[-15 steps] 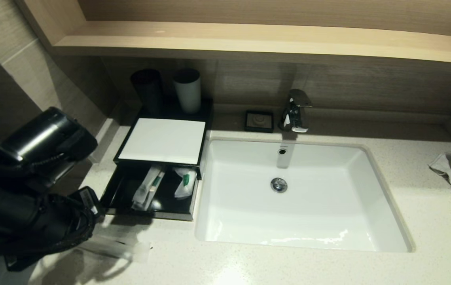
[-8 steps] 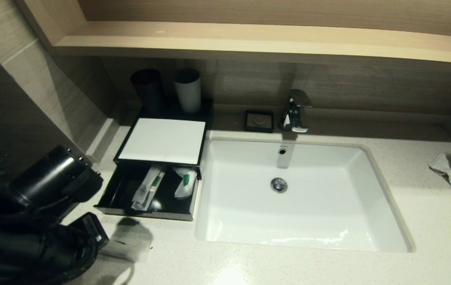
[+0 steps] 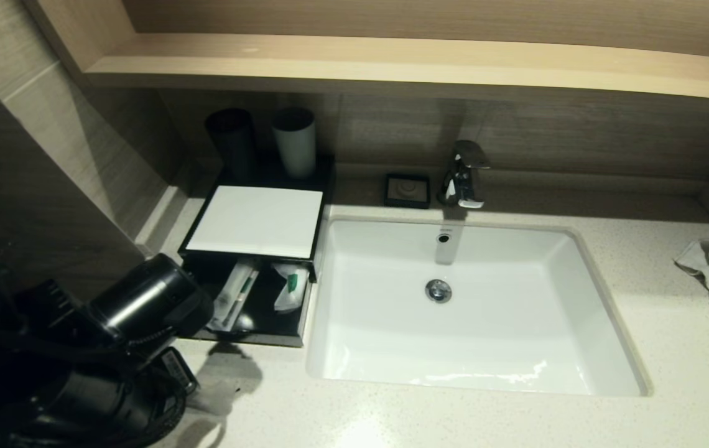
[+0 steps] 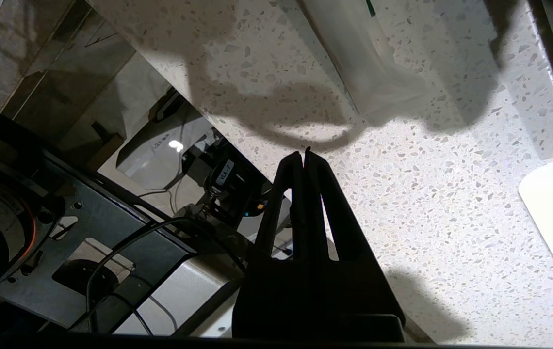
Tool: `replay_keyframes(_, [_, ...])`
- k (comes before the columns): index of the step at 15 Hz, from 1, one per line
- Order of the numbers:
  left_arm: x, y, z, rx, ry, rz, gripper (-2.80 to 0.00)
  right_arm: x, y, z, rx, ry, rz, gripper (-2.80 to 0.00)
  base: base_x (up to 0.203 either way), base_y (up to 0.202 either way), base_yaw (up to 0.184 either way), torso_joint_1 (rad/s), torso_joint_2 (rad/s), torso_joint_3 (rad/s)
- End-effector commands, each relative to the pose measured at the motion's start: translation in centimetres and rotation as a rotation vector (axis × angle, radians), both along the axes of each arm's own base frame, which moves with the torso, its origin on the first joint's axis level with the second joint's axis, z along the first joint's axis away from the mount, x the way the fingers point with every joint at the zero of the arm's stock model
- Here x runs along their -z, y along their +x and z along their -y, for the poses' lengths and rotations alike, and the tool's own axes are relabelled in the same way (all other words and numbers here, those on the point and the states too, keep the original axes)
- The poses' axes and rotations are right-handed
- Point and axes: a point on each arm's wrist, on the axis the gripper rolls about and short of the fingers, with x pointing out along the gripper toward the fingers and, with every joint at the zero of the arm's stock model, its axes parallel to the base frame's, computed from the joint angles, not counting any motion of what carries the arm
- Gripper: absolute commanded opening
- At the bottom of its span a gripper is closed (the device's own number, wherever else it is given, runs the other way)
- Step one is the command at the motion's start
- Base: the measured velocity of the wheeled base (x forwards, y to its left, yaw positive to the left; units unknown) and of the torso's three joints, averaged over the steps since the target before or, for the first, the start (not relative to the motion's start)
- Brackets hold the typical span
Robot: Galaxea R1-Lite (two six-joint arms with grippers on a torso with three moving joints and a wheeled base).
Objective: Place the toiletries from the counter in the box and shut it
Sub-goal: Pick up the bathroom toiletry
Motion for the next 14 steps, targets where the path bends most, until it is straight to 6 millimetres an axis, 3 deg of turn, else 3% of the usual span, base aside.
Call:
replay_keyframes(1, [0.5, 0.2, 0.4, 0.001, 0.009, -0.008, -2.80, 0.0, 0.0, 0.0, 0.000, 0.000, 0.000, -2.80, 0.000, 0.000, 0.000, 0.000, 0.00, 0.000])
replay_keyframes(9, [2.8, 0.8, 0.9, 0.001, 0.005, -0.005, -2.80, 0.0, 0.0, 0.0, 0.000, 0.000, 0.000, -2.80, 0.000, 0.000, 0.000, 0.000, 0.00, 0.000])
replay_keyframes(14, [3.0, 1.4, 1.5, -0.012, 0.013, 0.015, -2.80, 0.0, 0.0, 0.0, 0.000, 0.000, 0.000, -2.80, 0.000, 0.000, 0.000, 0.000, 0.00, 0.000])
